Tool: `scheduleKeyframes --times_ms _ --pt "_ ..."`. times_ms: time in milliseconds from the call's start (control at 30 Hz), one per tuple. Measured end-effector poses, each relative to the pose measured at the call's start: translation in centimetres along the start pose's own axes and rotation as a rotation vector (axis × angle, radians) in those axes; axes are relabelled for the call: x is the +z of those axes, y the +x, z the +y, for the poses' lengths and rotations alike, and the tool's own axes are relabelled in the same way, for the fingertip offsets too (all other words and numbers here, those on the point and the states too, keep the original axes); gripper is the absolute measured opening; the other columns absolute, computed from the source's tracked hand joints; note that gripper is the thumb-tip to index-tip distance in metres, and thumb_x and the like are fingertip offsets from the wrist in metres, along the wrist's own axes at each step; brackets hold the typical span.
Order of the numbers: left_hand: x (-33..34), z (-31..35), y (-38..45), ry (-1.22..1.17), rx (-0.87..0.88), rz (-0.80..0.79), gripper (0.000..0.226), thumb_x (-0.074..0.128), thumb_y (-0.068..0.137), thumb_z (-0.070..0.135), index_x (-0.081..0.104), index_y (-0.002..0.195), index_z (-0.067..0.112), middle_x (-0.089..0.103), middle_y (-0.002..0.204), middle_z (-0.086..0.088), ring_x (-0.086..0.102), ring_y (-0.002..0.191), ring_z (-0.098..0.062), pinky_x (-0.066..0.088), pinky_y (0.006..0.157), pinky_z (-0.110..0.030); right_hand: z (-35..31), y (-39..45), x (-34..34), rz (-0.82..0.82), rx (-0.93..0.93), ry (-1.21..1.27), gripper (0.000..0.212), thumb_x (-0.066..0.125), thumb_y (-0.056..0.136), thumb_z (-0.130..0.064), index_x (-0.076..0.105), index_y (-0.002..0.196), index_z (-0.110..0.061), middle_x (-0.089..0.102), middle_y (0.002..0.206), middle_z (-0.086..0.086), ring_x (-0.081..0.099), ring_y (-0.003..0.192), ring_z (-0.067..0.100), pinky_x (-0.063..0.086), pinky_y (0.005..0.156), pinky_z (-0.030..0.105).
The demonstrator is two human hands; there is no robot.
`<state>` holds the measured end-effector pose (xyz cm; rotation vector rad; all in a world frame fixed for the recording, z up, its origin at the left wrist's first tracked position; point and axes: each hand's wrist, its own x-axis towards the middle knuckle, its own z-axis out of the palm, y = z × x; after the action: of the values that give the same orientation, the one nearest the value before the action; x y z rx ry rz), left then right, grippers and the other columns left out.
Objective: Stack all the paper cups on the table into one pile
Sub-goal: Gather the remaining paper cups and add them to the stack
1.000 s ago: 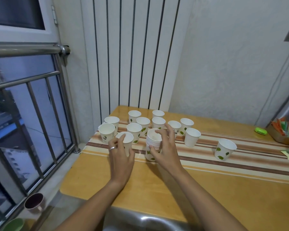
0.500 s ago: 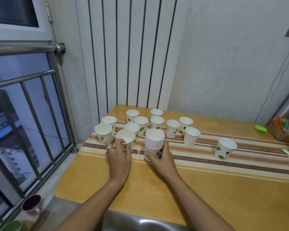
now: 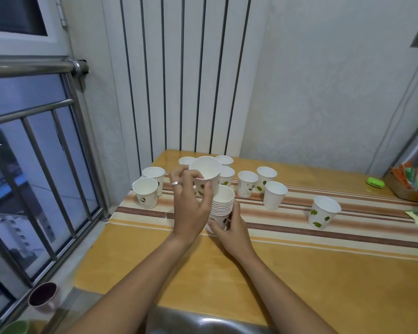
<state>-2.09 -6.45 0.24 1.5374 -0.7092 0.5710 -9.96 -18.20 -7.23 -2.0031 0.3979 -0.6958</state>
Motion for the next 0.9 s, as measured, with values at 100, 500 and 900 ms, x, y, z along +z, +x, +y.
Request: scheduleKeyframes --times_ms 100,500,900 --pt "0.4 0.1 0.3 0.033 -0.016 -0.078 0.023 0.064 0.097 0.020 0.059 0.113 0.004 0.047 0.129 -0.012 0.039 0.117 0.024 0.030 0.095 0.001 -0.1 0.1 -0.2 -0.006 0.004 0.001 0.078 0.082 0.088 -0.030 0.035 0.151 -0.032 0.060 0.144 -0.017 0.060 0.127 0.001 0.053 0.097 0.023" --pt "-0.5 -0.7 1.5 0.006 -0.057 -0.317 0.022 0.067 0.089 0.031 0.060 0.104 0.017 0.051 0.122 -0.004 0.051 0.109 -0.001 0.037 0.093 -0.005 -1.6 0.6 -0.6 -0.061 -0.017 0.000 0.070 0.084 0.086 -0.032 0.043 0.142 -0.035 0.070 0.128 -0.019 0.068 0.116 0.003 0.058 0.093 0.035" --pt "-0.4 -4.0 -1.4 0.071 -0.172 -0.464 0.032 0.057 0.096 0.045 0.064 0.119 0.025 0.038 0.142 0.005 0.038 0.137 0.014 0.039 0.116 -0.035 -1.6 0.9 0.0 0.008 -0.022 -0.022 0.073 0.080 0.088 -0.033 0.039 0.147 -0.039 0.064 0.139 -0.019 0.062 0.127 0.006 0.056 0.101 0.043"
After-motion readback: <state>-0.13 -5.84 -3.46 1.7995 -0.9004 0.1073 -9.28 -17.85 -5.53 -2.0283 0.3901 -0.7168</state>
